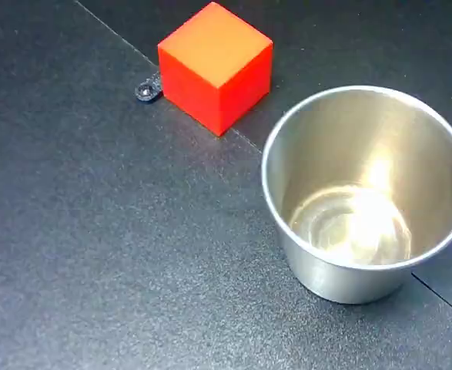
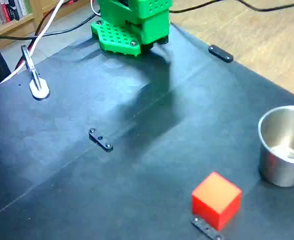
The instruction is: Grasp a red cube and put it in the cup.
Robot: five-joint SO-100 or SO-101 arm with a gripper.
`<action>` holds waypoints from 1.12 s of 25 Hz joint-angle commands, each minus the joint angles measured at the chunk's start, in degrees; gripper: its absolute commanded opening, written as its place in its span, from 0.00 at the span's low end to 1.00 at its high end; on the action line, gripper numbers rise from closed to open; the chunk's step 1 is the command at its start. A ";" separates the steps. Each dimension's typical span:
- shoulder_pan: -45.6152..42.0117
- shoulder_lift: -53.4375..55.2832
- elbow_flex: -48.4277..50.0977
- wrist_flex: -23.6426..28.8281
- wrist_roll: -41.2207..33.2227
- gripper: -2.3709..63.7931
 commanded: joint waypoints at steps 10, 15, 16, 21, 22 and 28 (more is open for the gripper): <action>16.96 -24.96 -7.21 -26.98 -0.35 0.63; 19.60 -36.47 -9.05 -30.32 -5.27 0.63; 19.69 -38.32 -9.23 -30.32 -7.03 0.63; 19.69 -45.97 -9.23 -30.15 -16.17 0.63; 19.25 -47.72 -9.23 -30.06 -17.58 0.63; 18.81 -55.11 -9.32 -21.53 -21.62 0.63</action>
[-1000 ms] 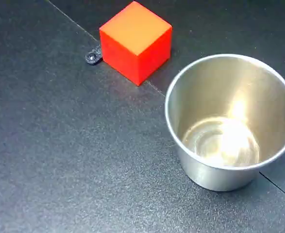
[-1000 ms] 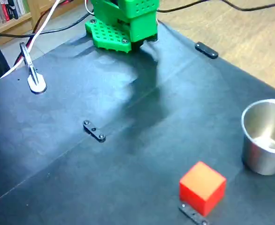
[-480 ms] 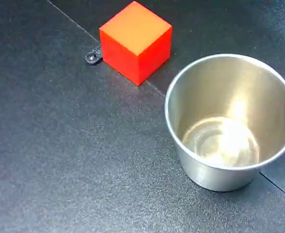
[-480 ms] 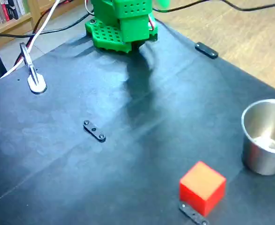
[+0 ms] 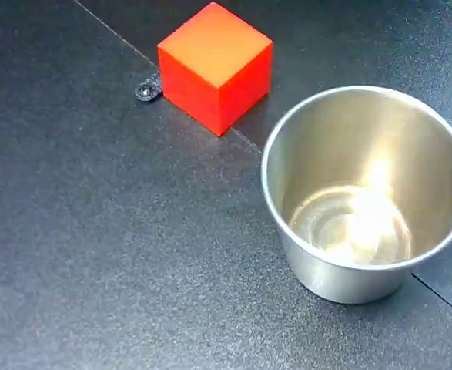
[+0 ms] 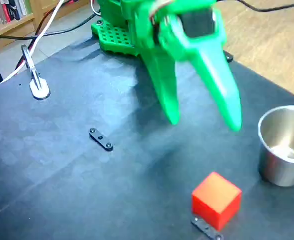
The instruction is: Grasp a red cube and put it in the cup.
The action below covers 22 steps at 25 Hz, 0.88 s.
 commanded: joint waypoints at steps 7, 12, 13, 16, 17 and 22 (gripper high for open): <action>-0.62 -6.94 -2.20 9.58 0.44 0.65; -1.58 -12.74 -8.35 9.49 0.53 0.64; -2.37 -14.33 -10.37 9.58 0.53 0.64; -4.04 -19.25 -15.29 9.58 1.41 0.64; -4.57 -20.65 -16.70 9.49 2.37 0.64; -5.63 -26.10 -19.51 9.58 4.83 0.63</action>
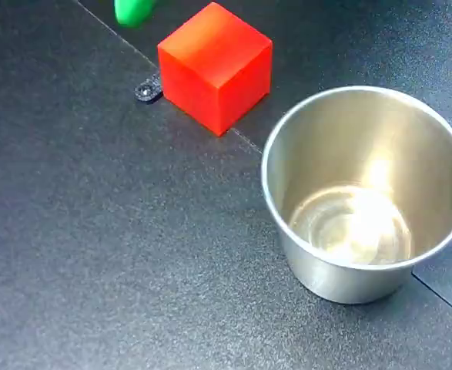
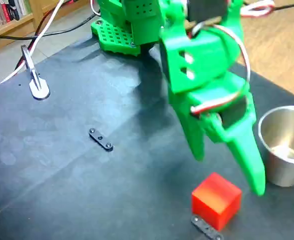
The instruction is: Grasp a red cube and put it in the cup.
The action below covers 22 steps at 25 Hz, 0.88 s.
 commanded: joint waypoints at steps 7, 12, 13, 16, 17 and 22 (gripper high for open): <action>-0.26 -4.48 -2.55 0.00 0.62 0.63; -0.26 -6.68 -2.64 -0.62 0.62 0.63; -0.26 -7.21 -2.64 -0.62 0.62 0.63; -0.26 -7.82 -2.64 -0.70 0.62 0.63; -0.35 -7.91 -2.64 -0.70 0.62 0.63; -0.35 -9.76 -3.34 -0.79 0.62 0.63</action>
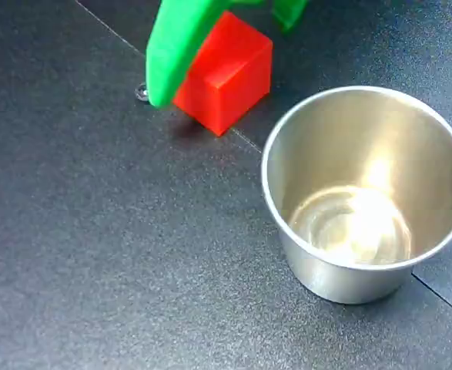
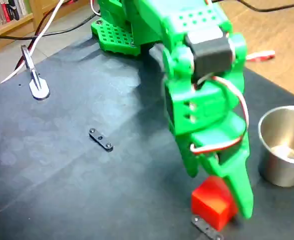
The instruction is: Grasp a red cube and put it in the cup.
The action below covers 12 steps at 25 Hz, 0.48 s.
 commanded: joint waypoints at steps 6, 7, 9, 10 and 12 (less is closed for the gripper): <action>-0.70 -4.75 -11.25 -0.35 0.00 0.63; -0.70 -5.19 -11.51 -0.35 -0.18 0.63; -0.70 -5.36 -11.60 -0.18 -0.09 0.63; -0.62 -5.45 -11.60 -0.18 0.00 0.63; -0.62 -5.45 -11.16 -0.09 -0.26 0.63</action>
